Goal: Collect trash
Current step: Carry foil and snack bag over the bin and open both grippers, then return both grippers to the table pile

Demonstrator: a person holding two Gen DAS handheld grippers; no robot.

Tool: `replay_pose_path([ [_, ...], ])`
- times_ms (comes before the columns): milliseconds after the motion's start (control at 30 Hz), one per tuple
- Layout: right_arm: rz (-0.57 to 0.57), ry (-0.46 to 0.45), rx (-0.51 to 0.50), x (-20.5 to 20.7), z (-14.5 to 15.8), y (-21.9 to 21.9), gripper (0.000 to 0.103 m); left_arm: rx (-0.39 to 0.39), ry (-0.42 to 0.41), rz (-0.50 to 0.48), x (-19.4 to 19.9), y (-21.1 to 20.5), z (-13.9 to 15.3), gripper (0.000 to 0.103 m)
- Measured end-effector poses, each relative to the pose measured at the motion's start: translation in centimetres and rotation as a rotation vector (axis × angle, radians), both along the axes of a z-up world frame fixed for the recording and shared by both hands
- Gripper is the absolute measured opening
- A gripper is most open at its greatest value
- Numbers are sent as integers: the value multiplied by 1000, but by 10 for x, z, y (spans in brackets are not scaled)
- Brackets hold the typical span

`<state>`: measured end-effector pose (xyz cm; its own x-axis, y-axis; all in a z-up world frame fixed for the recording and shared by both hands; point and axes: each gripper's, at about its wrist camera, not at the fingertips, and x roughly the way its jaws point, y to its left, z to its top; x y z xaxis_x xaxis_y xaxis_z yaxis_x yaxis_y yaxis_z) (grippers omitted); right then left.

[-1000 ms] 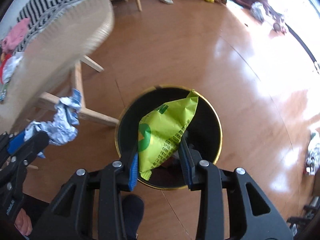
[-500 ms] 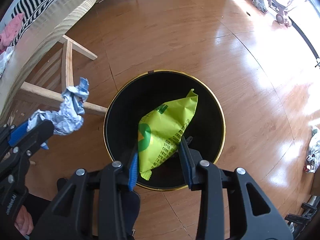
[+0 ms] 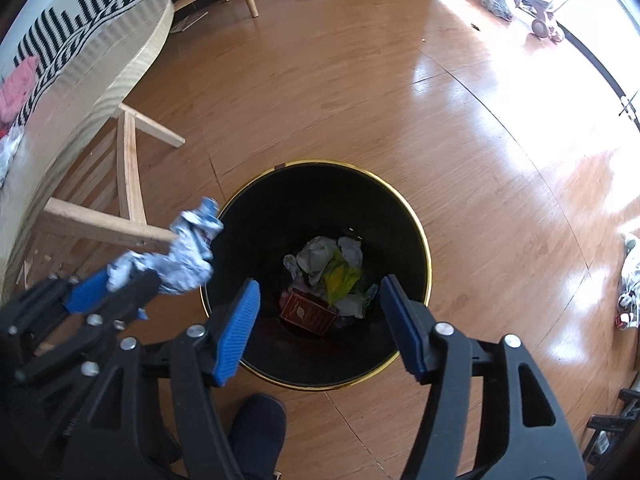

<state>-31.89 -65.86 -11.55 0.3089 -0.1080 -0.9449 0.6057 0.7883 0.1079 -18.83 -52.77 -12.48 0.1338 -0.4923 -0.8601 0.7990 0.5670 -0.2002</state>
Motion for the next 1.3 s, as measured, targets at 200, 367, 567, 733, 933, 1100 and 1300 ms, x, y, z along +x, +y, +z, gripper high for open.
replay_pose_path([
  [200,-56,-28,-8,-9,9,-7,67,1,25,0,6,-12,-13,23],
  [367,-97,-50,-25,-17,16,-14,68,-15,53,-3,11,-18,-18,24],
  [567,-131,-84,-19,-23,24,-18,68,-47,18,16,7,-20,-12,77],
  [733,-112,-103,-31,-13,34,-6,72,-39,7,-3,6,-11,-5,85],
  [933,-72,-144,-100,3,65,21,80,-61,2,-9,9,16,26,90],
  [1100,-43,-208,-180,22,101,54,86,-108,-34,1,19,56,71,93],
  [1300,6,-312,-193,68,131,103,88,-145,-123,116,63,133,110,95],
])
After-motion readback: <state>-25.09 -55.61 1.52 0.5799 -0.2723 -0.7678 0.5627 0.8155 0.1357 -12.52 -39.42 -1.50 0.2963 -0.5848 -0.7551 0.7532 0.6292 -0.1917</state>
